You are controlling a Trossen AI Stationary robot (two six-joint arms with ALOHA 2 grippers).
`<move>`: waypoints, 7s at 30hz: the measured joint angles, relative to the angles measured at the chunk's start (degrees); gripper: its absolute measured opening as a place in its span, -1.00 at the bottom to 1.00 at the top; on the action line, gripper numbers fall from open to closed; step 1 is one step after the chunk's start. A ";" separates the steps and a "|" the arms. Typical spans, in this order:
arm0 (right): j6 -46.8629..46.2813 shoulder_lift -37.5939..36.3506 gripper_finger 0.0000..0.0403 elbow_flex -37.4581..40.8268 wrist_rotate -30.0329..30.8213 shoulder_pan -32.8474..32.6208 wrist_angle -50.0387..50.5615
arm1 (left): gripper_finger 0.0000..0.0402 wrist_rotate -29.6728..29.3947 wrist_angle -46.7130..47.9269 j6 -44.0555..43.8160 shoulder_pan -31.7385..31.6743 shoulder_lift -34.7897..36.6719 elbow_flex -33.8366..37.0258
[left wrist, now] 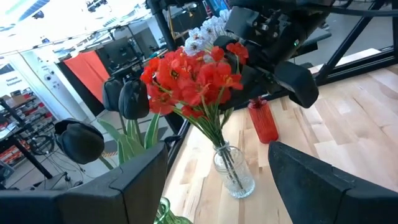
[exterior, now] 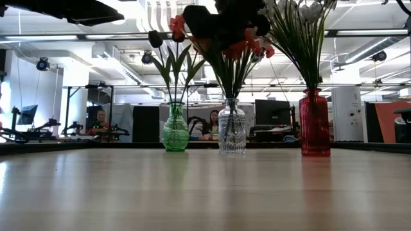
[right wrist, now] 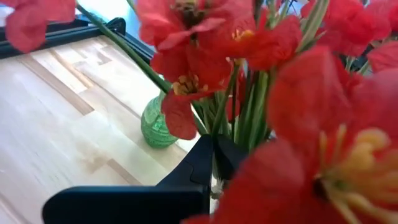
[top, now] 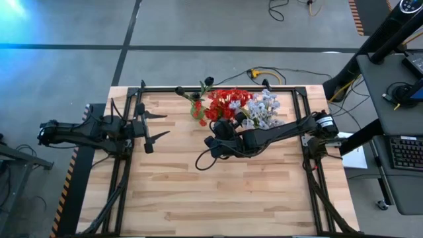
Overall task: Sort flowers into vase by color
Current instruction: Put the orange flowers into the transparent vase, then return to Home Position
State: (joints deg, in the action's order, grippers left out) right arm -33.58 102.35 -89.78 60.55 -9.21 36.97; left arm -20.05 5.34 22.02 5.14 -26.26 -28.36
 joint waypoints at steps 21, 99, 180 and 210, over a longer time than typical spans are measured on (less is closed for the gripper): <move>0.59 0.11 -0.80 0.11 0.96 0.00 -0.07 | 0.30 -0.09 -0.16 0.00 0.01 0.00 0.00; 7.00 0.02 -0.43 -25.85 -11.33 -27.21 37.91 | 0.30 14.80 -7.32 -31.89 3.32 -11.63 -0.04; 42.37 -101.10 -0.47 63.22 -68.70 -3.89 -34.91 | 0.30 -13.60 9.76 -12.74 -5.45 26.25 2.61; 48.18 -101.83 -0.60 89.03 -69.61 -3.87 -54.16 | 0.30 4.99 -8.10 -16.93 -5.50 25.79 27.47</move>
State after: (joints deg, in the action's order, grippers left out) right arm 14.60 0.51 -0.75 -9.06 -13.08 -17.20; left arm -15.06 -2.76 5.09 -0.37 -0.47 -0.89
